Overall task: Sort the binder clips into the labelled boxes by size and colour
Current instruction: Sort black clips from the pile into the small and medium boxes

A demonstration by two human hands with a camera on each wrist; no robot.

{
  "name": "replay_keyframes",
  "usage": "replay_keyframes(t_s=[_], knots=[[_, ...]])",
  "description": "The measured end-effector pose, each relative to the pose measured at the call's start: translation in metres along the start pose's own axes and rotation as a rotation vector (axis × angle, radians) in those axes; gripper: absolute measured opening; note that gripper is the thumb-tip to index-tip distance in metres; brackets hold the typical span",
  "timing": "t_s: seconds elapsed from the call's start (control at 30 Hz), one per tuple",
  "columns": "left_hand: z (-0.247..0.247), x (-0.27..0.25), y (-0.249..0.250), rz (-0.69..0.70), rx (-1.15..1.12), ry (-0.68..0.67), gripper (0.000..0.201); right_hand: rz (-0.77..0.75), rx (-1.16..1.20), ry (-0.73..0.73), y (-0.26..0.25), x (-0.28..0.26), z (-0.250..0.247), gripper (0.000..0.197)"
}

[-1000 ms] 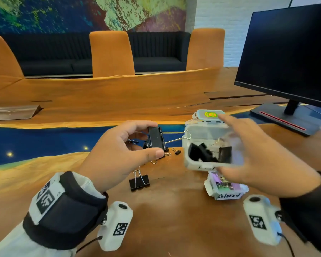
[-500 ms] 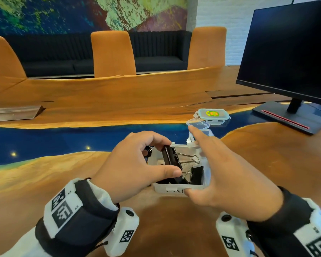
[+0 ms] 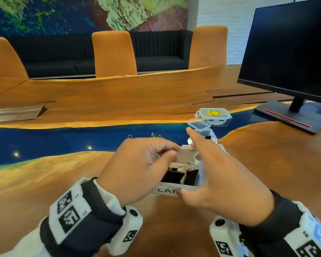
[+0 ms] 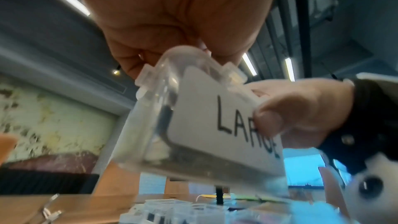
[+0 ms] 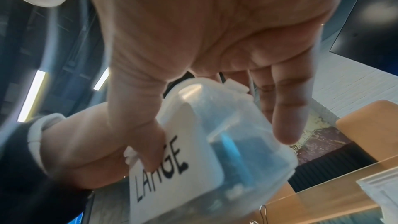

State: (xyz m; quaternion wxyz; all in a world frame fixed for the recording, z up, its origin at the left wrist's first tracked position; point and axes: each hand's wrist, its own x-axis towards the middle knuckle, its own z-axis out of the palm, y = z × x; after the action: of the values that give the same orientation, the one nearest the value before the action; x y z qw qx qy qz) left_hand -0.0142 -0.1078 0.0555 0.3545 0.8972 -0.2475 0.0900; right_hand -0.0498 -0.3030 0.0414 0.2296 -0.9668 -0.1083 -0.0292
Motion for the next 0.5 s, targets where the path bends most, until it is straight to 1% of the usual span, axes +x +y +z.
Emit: replay_keyframes(t_s=[0.03, 0.1, 0.13, 0.17, 0.23, 0.27, 0.37, 0.43, 0.5], knots=[[-0.006, 0.0, -0.002, -0.012, -0.036, 0.007, 0.022, 0.001, 0.001, 0.006, 0.001, 0.0, 0.0, 0.125], [-0.019, 0.004, -0.007, 0.026, 0.04, -0.033, 0.037, 0.004, -0.006, 0.004, 0.003, -0.001, -0.001, 0.124], [-0.025, 0.006, -0.009, 0.052, 0.119, -0.097, 0.043, 0.003, -0.011, 0.003, 0.004, -0.002, -0.001, 0.124], [-0.029, 0.008, -0.009, 0.059, 0.202, -0.19, 0.046, -0.002, -0.016, 0.002, 0.004, -0.002, -0.002, 0.123], [-0.035, 0.013, -0.006, 0.041, 0.362, -0.351, 0.044, -0.022, -0.025, -0.016, 0.001, -0.003, -0.004, 0.124], [-0.036, 0.015, -0.003, 0.047, 0.442, -0.397, 0.045, -0.037, -0.027, -0.031, -0.001, -0.003, -0.005, 0.124], [-0.034, 0.024, 0.005, 0.115, 0.699, -0.499, 0.045, -0.078, -0.037, -0.075, -0.008, -0.005, -0.006, 0.123], [-0.032, 0.029, 0.007, 0.136, 0.795, -0.546, 0.045, -0.095, -0.057, -0.101, -0.011, -0.006, -0.006, 0.123], [-0.029, 0.031, 0.006, 0.149, 0.833, -0.579, 0.044, -0.097, -0.067, -0.12, -0.012, -0.006, -0.006, 0.124]])
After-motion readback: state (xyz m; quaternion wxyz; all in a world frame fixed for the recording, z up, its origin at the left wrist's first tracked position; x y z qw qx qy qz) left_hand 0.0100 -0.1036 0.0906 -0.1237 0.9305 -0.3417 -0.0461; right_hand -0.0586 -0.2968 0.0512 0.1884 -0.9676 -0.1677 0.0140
